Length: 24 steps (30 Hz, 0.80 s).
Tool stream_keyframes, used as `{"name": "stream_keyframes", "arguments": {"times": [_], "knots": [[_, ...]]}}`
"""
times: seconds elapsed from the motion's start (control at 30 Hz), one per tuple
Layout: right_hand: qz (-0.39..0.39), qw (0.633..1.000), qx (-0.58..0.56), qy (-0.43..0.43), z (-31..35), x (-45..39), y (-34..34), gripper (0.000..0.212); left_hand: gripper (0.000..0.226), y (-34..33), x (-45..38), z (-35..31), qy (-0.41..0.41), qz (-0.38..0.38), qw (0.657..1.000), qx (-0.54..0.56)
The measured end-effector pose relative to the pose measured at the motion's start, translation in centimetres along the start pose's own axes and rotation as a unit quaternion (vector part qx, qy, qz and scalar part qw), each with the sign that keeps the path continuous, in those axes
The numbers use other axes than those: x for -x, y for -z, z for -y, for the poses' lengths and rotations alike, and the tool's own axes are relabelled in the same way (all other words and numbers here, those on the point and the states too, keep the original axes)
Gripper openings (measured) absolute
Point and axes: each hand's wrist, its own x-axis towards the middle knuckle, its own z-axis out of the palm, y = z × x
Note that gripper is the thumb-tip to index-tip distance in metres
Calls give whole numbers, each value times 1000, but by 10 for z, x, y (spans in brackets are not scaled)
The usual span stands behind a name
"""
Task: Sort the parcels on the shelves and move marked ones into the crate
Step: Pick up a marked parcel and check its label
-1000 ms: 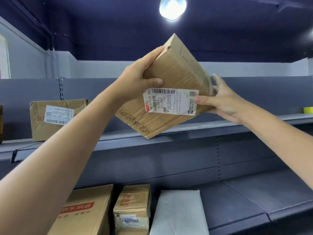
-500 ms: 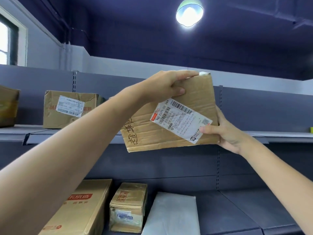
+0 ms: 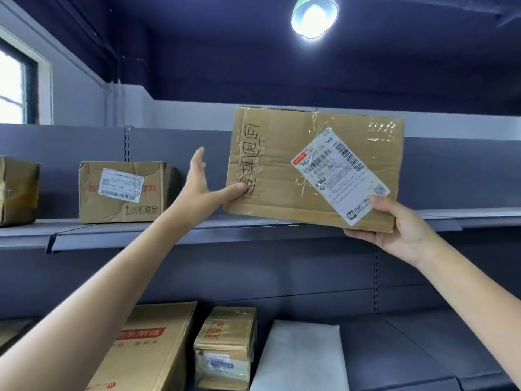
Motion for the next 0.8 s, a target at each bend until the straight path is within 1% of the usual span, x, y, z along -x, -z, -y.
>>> {"name": "stream_keyframes", "arguments": {"times": [0.03, 0.07, 0.13, 0.2, 0.3, 0.4, 0.47, 0.53, 0.6, 0.67, 0.7, 0.73, 0.8], "knots": [[8, 1000, -1, -8, -2, 0, 0, 38, 112, 3, 3, 4, 34, 44, 996, 70], [17, 1000, 1, -18, -3, -1, -1, 38, 107, 4, 6, 9, 50, 88, 988, 118], [41, 998, 17, -38, -7, -3, -4, 41, 91, 3, 11, 18, 39, 147, 976, 157], [48, 997, 46, -48, -10, -7, -8, 45, 84, 2, 15, 24, 41, 148, 972, 179], [14, 993, 110, -39, -7, -13, -20, 48, 72, 5, 20, 28, 41, 131, 967, 214], [-1, 988, 153, -10, -4, -18, -34, 46, 61, 11, 25, 27, 15, 102, 973, 208], [-6, 986, 163, 9, -5, -21, -41, 50, 51, 15, 26, 25, -4, 66, 977, 202], [-15, 986, 164, 19, -7, -22, -46, 55, 45, 20, 25, 22, -19, 23, 980, 196], [-25, 986, 160, 35, -10, -23, -51, 51, 39, 26, 24, 18, -26, -29, 977, 208], [-35, 989, 133, 56, -11, -25, -54, 46, 35, 32, 21, 15, -20, -89, 971, 219], [-41, 991, 112, 59, -11, -25, -55, 45, 40, 36, 21, 14, -13, -114, 969, 218], [-49, 993, 93, 55, -12, -24, -56, 49, 50, 39, 20, 13, -3, -135, 968, 214], [-66, 996, 57, 33, -16, -20, -59, 70, 67, 43, 19, 11, 9, -167, 963, 211]]}}
